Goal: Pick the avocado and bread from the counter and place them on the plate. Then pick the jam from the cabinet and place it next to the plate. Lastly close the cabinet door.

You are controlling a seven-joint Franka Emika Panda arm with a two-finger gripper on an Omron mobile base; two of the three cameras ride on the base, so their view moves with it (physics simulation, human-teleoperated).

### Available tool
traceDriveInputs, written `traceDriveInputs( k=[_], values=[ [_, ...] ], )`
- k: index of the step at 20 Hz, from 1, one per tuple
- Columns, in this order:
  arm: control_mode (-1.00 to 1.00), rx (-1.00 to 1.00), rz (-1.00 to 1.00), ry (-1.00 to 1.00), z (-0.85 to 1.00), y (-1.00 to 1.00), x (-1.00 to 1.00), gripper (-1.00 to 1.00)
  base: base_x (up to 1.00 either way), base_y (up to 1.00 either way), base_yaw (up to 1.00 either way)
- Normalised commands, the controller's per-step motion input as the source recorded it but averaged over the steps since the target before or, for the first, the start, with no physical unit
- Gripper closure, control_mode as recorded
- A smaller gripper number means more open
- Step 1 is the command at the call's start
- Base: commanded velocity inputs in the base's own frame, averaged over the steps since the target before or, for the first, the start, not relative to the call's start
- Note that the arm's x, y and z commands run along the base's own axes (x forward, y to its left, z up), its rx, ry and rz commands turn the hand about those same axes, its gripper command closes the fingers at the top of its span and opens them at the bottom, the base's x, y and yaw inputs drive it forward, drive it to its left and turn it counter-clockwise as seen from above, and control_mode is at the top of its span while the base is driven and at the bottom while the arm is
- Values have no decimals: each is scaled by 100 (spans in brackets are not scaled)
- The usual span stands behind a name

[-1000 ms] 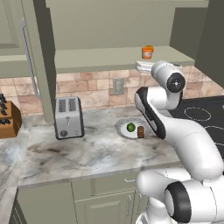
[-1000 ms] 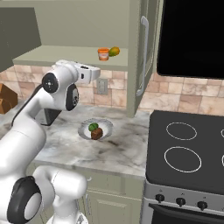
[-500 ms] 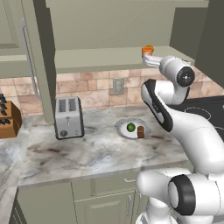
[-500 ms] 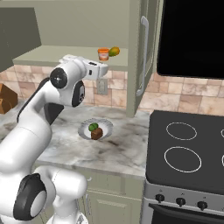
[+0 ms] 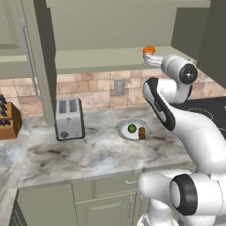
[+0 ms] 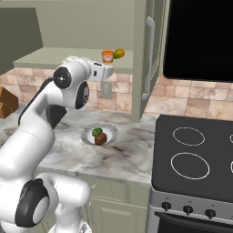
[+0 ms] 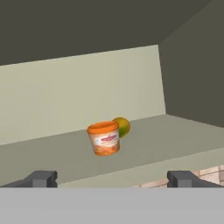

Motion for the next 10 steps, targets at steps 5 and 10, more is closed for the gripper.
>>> traceDriveInputs(
  k=[5,10],
  values=[
    [-100,0,0,16,17,0,6,-100,0,0,0],
    [-100,0,0,21,4,0,9,-100,0,0,0]
  ],
)
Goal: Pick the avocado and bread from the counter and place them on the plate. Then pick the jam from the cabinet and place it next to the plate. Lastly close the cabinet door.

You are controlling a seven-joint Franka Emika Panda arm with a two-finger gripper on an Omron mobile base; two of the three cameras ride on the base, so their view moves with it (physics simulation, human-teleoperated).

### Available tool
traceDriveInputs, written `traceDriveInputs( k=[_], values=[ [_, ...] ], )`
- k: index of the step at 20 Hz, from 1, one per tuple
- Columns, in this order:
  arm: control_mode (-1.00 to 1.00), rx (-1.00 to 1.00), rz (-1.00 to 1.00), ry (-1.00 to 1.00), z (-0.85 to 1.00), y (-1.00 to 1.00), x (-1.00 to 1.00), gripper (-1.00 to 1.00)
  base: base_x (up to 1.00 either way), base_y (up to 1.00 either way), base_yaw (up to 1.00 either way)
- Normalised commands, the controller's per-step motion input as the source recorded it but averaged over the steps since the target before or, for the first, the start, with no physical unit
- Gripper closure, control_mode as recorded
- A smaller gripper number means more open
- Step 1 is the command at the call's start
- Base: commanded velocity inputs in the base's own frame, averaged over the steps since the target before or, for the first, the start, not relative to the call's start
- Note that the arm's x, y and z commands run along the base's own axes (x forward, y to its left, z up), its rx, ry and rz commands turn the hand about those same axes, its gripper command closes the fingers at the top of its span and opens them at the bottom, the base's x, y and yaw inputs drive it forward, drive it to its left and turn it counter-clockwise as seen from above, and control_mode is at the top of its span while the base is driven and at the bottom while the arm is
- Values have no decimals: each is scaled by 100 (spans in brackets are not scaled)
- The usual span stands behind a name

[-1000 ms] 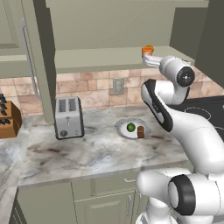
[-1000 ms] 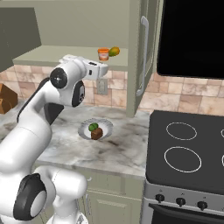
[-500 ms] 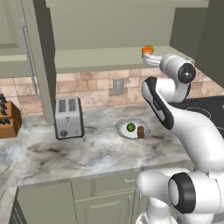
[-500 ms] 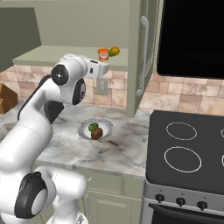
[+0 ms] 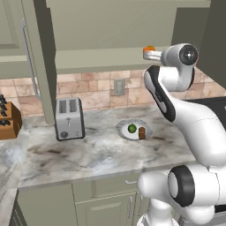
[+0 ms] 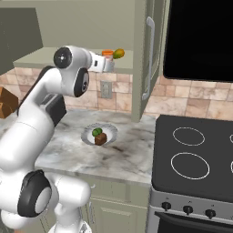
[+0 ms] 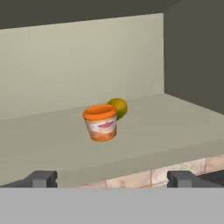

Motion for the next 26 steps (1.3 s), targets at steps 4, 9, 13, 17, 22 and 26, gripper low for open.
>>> traceDriveInputs(
  k=[4,9,13,17,22,26],
  values=[
    [-100,0,0,18,0,0,0,-100,0,0,0],
    [-100,-1,0,13,0,0,1,-100,0,0,0],
    [-100,0,0,0,0,0,0,-100,0,0,0],
    [-100,0,0,0,-1,0,9,-100,0,0,0],
    [-100,0,0,0,-2,0,25,-100,0,0,0],
    [-100,0,0,0,-7,0,41,-100,0,0,0]
  ],
)
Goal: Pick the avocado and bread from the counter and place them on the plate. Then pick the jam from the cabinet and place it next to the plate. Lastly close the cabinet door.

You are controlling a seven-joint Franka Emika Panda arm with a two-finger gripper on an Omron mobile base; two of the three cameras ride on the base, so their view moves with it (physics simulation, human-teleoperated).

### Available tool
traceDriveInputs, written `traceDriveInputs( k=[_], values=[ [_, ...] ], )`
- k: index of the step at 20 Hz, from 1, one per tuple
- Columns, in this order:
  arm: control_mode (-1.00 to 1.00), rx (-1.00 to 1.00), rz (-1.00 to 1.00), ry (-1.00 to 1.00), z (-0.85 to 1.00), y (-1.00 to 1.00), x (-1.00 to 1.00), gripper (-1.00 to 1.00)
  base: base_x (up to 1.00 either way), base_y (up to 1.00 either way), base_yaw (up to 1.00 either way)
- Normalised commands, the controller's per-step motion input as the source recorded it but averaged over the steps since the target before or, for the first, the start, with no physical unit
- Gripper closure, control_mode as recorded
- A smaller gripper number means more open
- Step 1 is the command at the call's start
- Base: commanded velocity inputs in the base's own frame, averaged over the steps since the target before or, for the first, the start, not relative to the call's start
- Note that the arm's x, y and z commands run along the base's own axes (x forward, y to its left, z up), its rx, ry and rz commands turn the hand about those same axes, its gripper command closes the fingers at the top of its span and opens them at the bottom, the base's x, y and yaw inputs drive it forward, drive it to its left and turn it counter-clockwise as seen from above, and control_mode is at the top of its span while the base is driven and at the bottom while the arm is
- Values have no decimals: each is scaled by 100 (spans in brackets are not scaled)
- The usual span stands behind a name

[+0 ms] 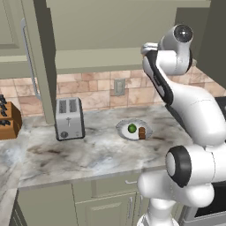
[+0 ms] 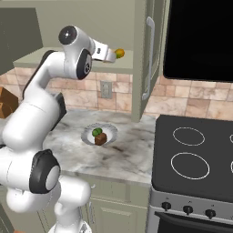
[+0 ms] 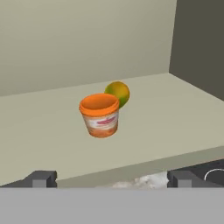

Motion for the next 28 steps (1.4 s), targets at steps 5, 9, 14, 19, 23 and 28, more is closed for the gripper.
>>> traceDriveInputs(
  k=[5,9,14,19,23,28],
  values=[
    [-100,0,0,0,-6,0,49,-100,0,0,0],
    [-100,0,0,0,0,0,63,-100,0,0,0],
    [-100,0,0,1,-3,0,58,-100,0,0,0],
    [-100,0,0,0,-17,0,45,-100,0,0,0],
    [-100,0,0,0,-18,0,39,-100,0,0,0],
    [-100,0,0,0,-13,0,42,100,0,0,0]
  ],
)
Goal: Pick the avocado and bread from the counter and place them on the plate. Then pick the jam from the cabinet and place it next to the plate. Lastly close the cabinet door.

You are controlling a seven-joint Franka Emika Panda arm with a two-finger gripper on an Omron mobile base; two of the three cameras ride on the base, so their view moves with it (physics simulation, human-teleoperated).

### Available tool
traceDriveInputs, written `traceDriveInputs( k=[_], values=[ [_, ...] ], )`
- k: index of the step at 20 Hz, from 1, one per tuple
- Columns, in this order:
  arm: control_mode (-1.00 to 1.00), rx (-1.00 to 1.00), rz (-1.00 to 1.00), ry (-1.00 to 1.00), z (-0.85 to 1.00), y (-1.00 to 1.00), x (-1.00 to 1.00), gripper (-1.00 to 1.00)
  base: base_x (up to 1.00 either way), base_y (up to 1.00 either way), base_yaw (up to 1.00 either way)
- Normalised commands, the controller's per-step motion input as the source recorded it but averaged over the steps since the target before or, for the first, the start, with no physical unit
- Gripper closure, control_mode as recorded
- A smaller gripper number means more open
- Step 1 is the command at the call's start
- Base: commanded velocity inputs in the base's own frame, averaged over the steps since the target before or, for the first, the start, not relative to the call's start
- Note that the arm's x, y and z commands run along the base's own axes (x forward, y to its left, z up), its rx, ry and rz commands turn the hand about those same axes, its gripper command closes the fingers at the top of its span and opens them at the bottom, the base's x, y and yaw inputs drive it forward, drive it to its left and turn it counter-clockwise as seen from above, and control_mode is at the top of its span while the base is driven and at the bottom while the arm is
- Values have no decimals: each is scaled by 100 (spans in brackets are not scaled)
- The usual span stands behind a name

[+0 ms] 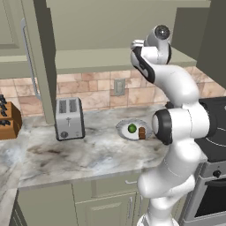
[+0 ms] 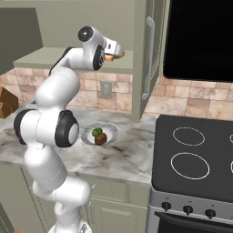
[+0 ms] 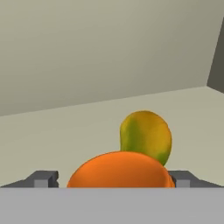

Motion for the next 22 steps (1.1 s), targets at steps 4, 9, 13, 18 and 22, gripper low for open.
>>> traceDriveInputs(
  k=[4,9,13,18,22],
  values=[
    [-100,0,0,0,-9,0,15,100,0,0,0],
    [-100,1,0,0,0,0,-13,100,0,0,0],
    [-100,8,0,-10,1,-1,-68,100,0,0,0],
    [-100,9,0,-17,4,1,-100,100,0,0,0],
    [-100,18,0,-16,58,4,-100,100,0,0,0]
  ],
)
